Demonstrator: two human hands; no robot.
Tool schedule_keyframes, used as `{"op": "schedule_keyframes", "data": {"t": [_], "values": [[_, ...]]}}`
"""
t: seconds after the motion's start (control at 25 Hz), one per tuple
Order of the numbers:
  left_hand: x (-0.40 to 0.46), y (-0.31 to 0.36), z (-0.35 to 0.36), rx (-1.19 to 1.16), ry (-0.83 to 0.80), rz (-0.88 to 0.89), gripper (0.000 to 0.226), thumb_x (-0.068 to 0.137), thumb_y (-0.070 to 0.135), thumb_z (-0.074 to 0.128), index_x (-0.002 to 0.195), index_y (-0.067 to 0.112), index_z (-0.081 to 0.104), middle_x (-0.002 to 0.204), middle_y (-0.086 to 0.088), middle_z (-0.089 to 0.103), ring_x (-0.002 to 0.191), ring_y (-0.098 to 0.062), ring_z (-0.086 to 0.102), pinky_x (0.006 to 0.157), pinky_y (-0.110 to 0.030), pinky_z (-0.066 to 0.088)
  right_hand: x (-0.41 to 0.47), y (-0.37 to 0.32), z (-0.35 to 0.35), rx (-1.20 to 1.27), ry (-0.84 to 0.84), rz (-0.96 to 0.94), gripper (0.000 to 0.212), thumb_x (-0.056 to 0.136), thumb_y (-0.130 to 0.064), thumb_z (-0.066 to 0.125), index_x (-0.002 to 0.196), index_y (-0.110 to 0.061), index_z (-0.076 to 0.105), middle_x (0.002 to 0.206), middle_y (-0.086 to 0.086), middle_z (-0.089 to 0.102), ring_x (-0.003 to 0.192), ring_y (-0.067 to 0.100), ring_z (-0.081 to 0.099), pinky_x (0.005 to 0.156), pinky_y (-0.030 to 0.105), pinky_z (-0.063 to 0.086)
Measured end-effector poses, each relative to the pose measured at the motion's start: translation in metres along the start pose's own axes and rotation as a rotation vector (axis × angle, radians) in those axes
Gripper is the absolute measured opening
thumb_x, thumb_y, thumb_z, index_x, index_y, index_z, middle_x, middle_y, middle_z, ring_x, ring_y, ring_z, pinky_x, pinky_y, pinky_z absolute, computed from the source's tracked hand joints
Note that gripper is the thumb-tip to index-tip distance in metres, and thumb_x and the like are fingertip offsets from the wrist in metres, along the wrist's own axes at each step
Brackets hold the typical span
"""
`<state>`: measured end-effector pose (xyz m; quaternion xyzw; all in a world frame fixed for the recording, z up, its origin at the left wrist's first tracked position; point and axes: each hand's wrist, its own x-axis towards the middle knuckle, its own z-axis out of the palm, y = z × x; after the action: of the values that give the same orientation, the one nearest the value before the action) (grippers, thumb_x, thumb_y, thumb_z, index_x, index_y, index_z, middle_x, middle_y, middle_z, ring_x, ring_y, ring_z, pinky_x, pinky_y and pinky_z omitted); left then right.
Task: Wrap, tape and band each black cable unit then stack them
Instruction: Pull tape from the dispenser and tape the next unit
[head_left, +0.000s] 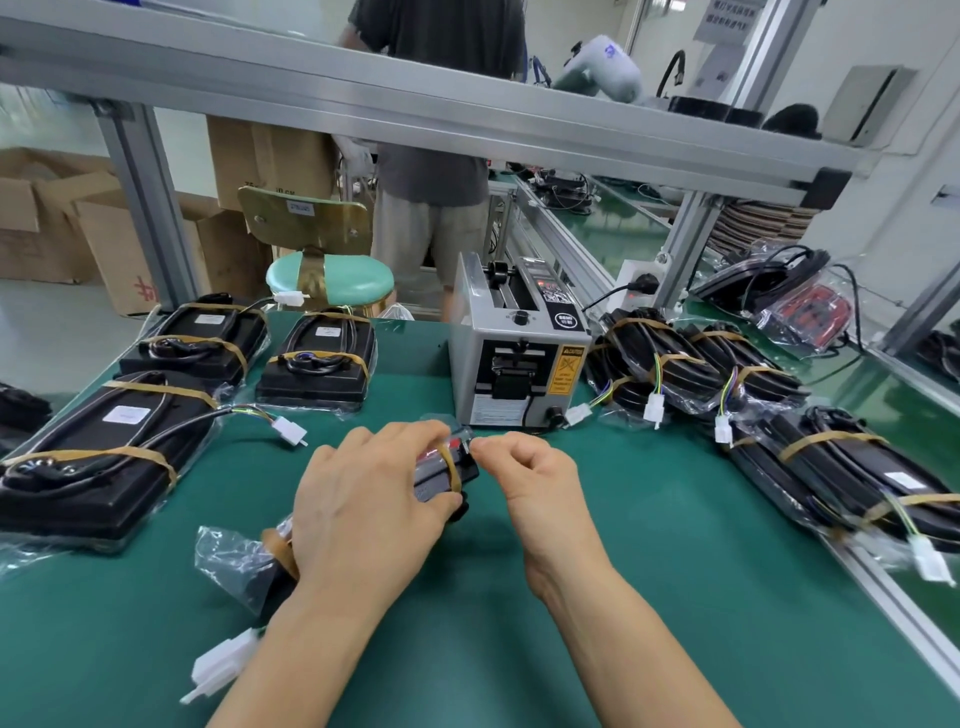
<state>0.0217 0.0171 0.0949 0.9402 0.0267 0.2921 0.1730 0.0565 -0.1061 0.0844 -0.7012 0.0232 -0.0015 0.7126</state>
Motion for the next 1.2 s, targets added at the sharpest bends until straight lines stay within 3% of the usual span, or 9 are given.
{"op": "schedule_keyframes", "data": {"t": [0.2,0.44,0.6,0.8,0.96,1.2], "values": [[0.0,-0.001,0.002,0.003,0.015,-0.017,0.054,0.039,0.037,0.091,0.09,0.034,0.072,0.072,0.011,0.066,0.061,-0.021,0.056,0.06,-0.024,0.031,-0.004,-0.002,0.003,0.001,0.021,-0.009,0.015,0.083,-0.011,0.066,0.07,-0.008,0.073,0.092,0.012,0.07,0.093,0.014,0.058,0.075,0.019,0.041],[0.001,-0.004,0.003,-0.025,-0.029,-0.051,0.049,0.055,0.044,0.083,0.101,0.04,0.067,0.085,0.013,0.067,0.075,-0.017,0.052,0.064,-0.027,0.026,-0.005,-0.006,0.003,-0.024,-0.004,-0.026,0.021,0.082,-0.012,0.065,0.061,-0.014,0.071,0.079,-0.001,0.067,0.08,0.006,0.057,0.066,0.007,0.041],[0.002,-0.005,0.004,-0.046,-0.082,-0.056,0.049,0.061,0.047,0.078,0.108,0.043,0.063,0.095,0.016,0.066,0.084,-0.015,0.052,0.066,-0.027,0.023,-0.004,-0.004,0.006,-0.127,0.042,-0.059,0.02,0.08,-0.014,0.067,0.06,-0.013,0.069,0.086,0.005,0.066,0.088,0.01,0.058,0.076,0.021,0.042],[0.001,-0.004,0.002,-0.066,-0.081,-0.055,0.048,0.059,0.044,0.08,0.105,0.04,0.065,0.093,0.014,0.067,0.082,-0.017,0.053,0.066,-0.027,0.025,-0.006,-0.003,0.009,-0.253,0.137,-0.111,0.022,0.08,-0.017,0.069,0.058,-0.018,0.067,0.094,0.0,0.061,0.085,-0.003,0.054,0.087,0.024,0.043],[0.002,-0.004,0.002,-0.057,-0.08,-0.049,0.047,0.059,0.044,0.079,0.104,0.041,0.065,0.092,0.015,0.067,0.081,-0.017,0.053,0.066,-0.028,0.025,-0.009,-0.006,0.013,-0.352,0.181,-0.151,0.027,0.08,-0.019,0.069,0.055,-0.026,0.061,0.092,-0.004,0.056,0.09,0.004,0.053,0.101,0.043,0.038],[0.001,-0.004,0.004,-0.057,-0.049,-0.037,0.045,0.052,0.04,0.085,0.094,0.038,0.068,0.082,0.011,0.068,0.072,-0.021,0.056,0.063,-0.029,0.033,-0.011,-0.003,0.017,-0.43,0.253,-0.204,0.024,0.079,-0.02,0.067,0.058,-0.026,0.057,0.09,-0.012,0.049,0.097,0.009,0.05,0.099,0.039,0.036]]}}
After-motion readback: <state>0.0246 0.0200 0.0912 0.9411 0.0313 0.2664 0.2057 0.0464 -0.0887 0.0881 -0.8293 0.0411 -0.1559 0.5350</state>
